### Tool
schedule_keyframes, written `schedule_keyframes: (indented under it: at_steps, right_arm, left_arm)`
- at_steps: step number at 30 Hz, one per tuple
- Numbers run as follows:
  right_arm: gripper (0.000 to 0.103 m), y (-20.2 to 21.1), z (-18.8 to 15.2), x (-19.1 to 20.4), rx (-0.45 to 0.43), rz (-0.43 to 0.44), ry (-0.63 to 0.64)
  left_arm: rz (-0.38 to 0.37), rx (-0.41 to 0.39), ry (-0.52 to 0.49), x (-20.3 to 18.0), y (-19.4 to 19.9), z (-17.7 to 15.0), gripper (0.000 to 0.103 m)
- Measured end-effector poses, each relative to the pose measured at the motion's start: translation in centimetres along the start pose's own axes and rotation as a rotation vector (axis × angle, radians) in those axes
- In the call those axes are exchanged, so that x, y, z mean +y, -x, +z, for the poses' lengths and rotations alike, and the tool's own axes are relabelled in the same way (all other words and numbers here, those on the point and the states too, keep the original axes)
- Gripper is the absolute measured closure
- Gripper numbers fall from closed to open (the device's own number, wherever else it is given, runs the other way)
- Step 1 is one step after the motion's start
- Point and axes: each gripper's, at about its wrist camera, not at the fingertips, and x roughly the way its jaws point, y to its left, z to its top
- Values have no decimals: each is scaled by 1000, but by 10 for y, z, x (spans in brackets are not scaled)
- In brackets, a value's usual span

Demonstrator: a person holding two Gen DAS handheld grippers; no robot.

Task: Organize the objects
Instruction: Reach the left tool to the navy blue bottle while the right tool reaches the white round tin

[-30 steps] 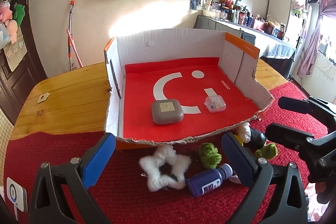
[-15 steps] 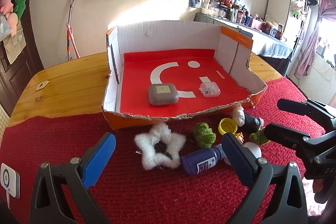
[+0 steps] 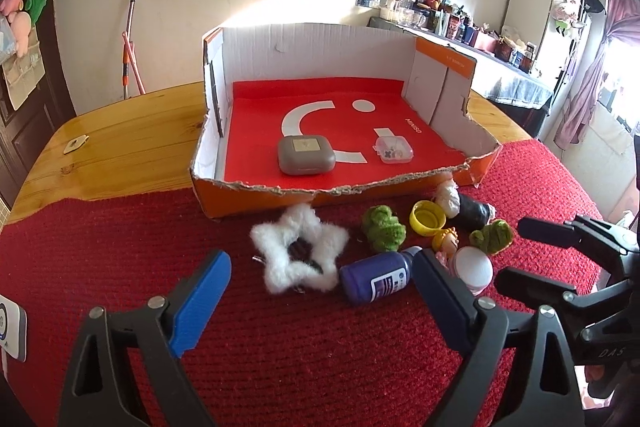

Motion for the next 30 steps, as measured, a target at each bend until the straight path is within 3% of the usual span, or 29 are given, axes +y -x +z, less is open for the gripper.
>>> schedule_keyframes:
  at_steps: [3,9,22,30]
  right_arm:
    - [42,-2,-7,2,16,12,-3]
    - [47,-8,-19,8,45,27,-1]
    - [50,-20,-24,4,64,18,-8]
    - [51,-26,-20,3,57,19,10]
  left_arm:
    - [-2,4,0,1,1,-3,13]
    - [-6,21,-8,0,0,-11,23]
    - [-67,65,-58,-24,-18,-12,44]
    - [-72,66,-72,-34,-28,-8,46]
